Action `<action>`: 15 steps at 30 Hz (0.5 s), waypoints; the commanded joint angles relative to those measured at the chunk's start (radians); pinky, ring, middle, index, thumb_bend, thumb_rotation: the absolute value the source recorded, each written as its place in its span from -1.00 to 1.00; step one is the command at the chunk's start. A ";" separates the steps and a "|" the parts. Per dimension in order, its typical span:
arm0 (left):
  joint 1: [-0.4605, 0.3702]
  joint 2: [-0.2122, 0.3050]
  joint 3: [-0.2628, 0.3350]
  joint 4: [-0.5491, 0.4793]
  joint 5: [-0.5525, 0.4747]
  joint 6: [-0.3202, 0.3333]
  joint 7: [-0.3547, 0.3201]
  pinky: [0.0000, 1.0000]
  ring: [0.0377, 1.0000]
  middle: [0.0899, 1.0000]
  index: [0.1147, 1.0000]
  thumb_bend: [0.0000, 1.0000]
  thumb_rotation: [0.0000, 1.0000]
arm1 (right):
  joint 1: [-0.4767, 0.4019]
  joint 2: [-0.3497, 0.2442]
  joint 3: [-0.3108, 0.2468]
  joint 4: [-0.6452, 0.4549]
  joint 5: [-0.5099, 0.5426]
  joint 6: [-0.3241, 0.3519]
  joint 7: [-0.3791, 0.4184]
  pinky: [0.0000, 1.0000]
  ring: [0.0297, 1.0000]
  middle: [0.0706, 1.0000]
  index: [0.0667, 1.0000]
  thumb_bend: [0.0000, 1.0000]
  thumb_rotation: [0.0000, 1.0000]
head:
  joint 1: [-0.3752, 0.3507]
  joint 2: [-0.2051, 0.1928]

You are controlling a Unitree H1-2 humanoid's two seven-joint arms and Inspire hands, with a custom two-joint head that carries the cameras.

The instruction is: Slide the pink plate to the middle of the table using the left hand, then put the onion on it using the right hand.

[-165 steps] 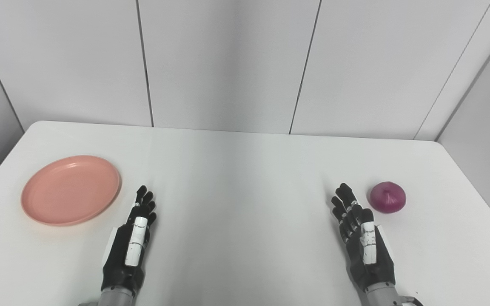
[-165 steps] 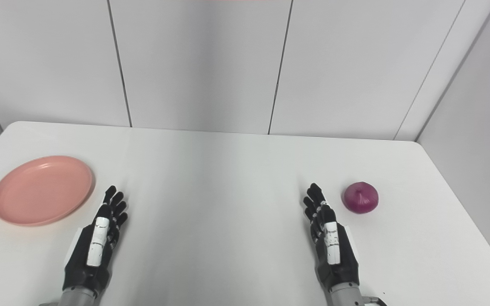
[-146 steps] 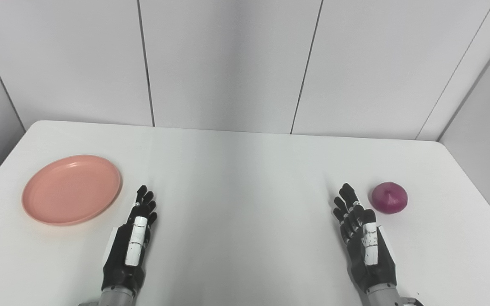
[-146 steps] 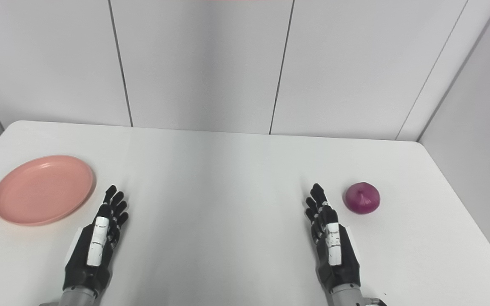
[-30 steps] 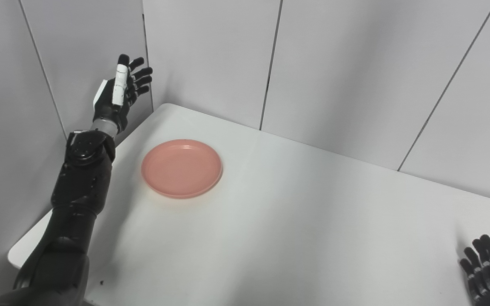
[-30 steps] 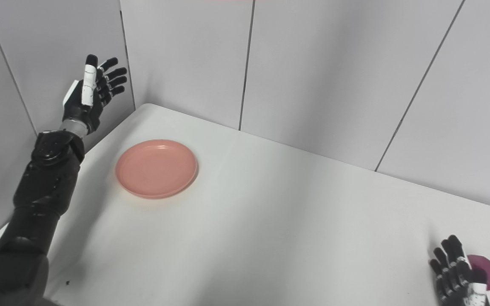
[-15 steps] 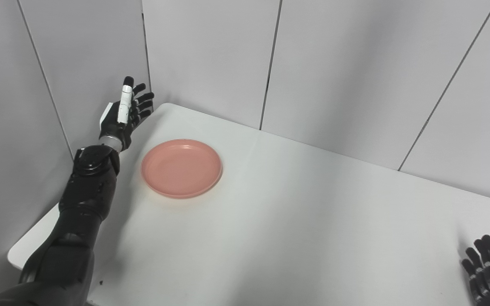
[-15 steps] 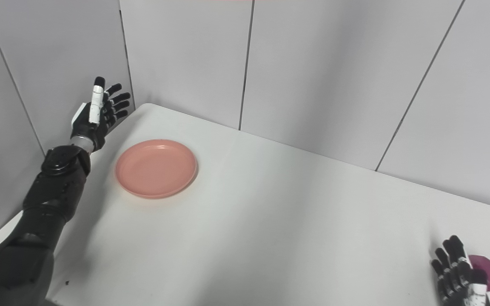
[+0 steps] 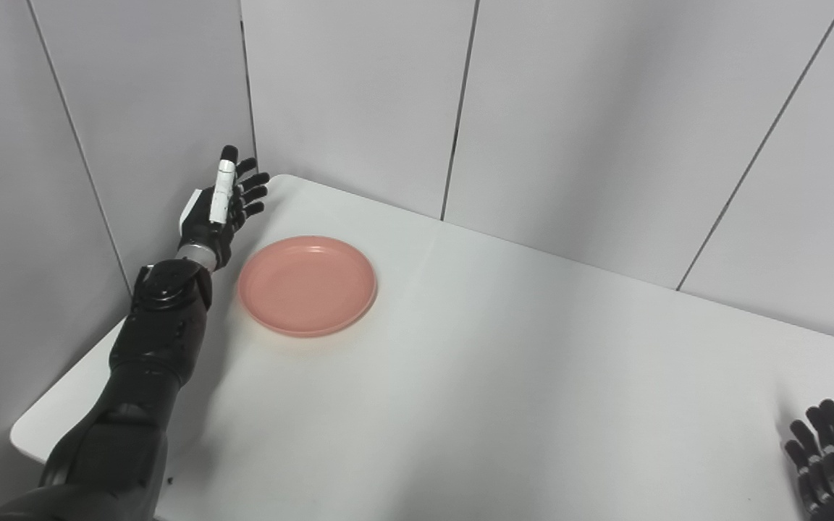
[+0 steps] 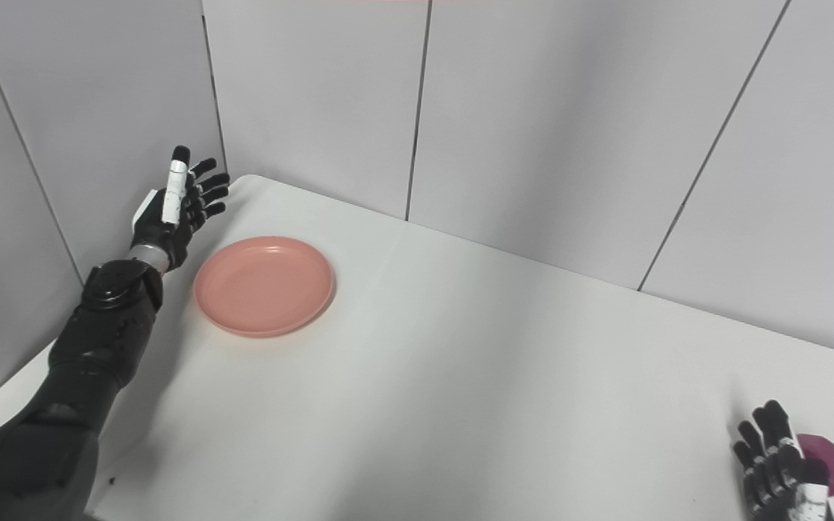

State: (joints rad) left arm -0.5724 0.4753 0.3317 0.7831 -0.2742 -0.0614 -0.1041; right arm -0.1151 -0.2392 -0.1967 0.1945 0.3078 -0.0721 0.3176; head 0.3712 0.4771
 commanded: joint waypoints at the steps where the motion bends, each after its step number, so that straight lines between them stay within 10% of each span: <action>1: -0.015 0.020 0.004 -0.031 0.004 -0.026 0.007 0.73 0.71 0.62 0.69 0.89 1.00 | 0.122 0.070 0.014 0.080 0.027 -0.001 -0.001 1.00 0.98 0.99 1.00 0.63 1.00 | 0.001 0.001; 15: 0.010 0.032 0.005 -0.043 0.012 -0.031 0.020 0.68 0.70 0.61 0.67 0.94 1.00 | 0.120 0.054 0.010 0.097 0.036 -0.005 0.010 1.00 0.95 0.97 0.99 0.65 1.00 | 0.010 0.011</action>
State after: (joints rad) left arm -0.5176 0.4685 0.3339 0.7615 -0.2653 -0.0616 -0.0809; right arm -0.1121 -0.2412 -0.2020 0.1951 0.3251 -0.0721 0.3187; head 0.3804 0.4878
